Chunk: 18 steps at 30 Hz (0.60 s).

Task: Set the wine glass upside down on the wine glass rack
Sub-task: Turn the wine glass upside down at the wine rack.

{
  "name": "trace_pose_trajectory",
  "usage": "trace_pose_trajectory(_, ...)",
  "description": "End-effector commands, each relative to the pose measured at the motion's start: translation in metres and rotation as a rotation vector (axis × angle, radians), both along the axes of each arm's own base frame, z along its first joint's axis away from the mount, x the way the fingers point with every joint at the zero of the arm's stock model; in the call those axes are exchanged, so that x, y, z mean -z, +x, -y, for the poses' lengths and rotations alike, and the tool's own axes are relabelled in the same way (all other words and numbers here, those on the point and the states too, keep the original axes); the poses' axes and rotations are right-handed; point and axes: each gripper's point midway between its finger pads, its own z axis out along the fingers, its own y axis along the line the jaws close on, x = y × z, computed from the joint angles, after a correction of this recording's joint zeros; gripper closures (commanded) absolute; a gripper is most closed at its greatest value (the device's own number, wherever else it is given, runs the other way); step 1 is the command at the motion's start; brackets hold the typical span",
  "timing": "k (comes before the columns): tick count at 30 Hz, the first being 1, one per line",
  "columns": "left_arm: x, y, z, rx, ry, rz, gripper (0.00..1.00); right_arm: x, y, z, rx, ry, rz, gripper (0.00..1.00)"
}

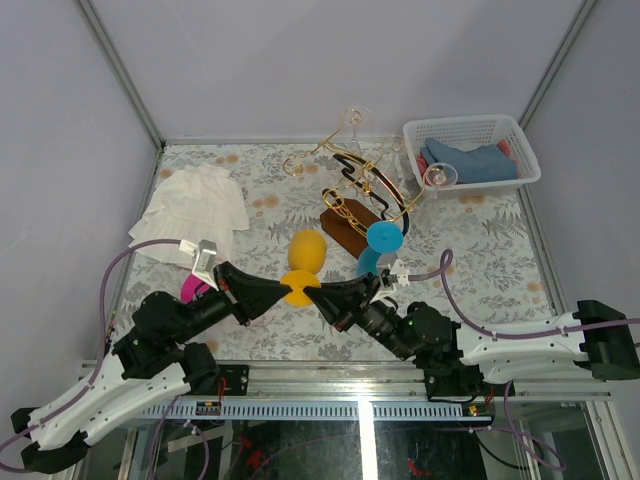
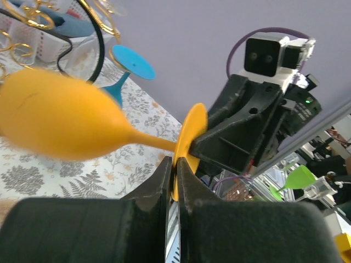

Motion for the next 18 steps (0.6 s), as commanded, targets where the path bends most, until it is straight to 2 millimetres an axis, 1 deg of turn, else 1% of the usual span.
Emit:
trace_pose_trajectory(1, -0.023, 0.002, -0.001, -0.011, -0.06, 0.002, 1.0, -0.03, 0.003, 0.017, 0.033, 0.115, -0.002, 0.73)
trace_pose_trajectory(2, -0.022, 0.004, -0.001, -0.02, -0.056, -0.01, 1.0, -0.027, 0.003, 0.018, 0.037, 0.103, 0.005, 0.68)
trace_pose_trajectory(4, -0.023, 0.006, -0.003, -0.037, -0.054, -0.029, 1.0, -0.027, 0.004, 0.025, 0.047, 0.077, 0.037, 0.6)
trace_pose_trajectory(9, -0.024, 0.015, -0.009, -0.101, -0.055, -0.096, 1.0, -0.013, 0.005, 0.04, 0.077, -0.085, 0.187, 0.5)
trace_pose_trajectory(11, -0.025, 0.018, -0.012, -0.125, -0.065, -0.129, 1.0, -0.012, 0.003, 0.046, 0.081, -0.14, 0.303, 0.46)
trace_pose_trajectory(14, -0.025, 0.025, -0.014, -0.165, -0.085, -0.197, 1.0, -0.013, -0.001, 0.049, 0.097, -0.224, 0.541, 0.44)
trace_pose_trajectory(16, -0.025, 0.029, -0.014, -0.187, -0.101, -0.24, 1.0, -0.017, 0.0, 0.05, 0.139, -0.289, 0.71, 0.43)
trace_pose_trajectory(18, -0.025, 0.033, -0.014, -0.209, -0.112, -0.281, 1.0, -0.022, 0.0, 0.045, 0.171, -0.374, 0.876, 0.41)
